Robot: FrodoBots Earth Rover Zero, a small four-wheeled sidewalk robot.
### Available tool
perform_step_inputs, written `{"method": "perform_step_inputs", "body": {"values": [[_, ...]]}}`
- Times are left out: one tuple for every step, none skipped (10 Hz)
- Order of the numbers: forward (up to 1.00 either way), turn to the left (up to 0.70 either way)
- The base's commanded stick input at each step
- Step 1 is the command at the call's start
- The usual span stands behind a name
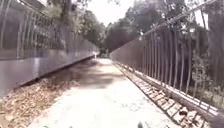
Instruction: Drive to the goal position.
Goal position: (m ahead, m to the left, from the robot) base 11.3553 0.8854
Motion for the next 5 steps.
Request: {"method": "perform_step_inputs", "body": {"values": [[0.70, 0.00], [0.70, 0.00], [0.70, 0.03], [0.70, 0.07], [0.70, 0.09]]}}
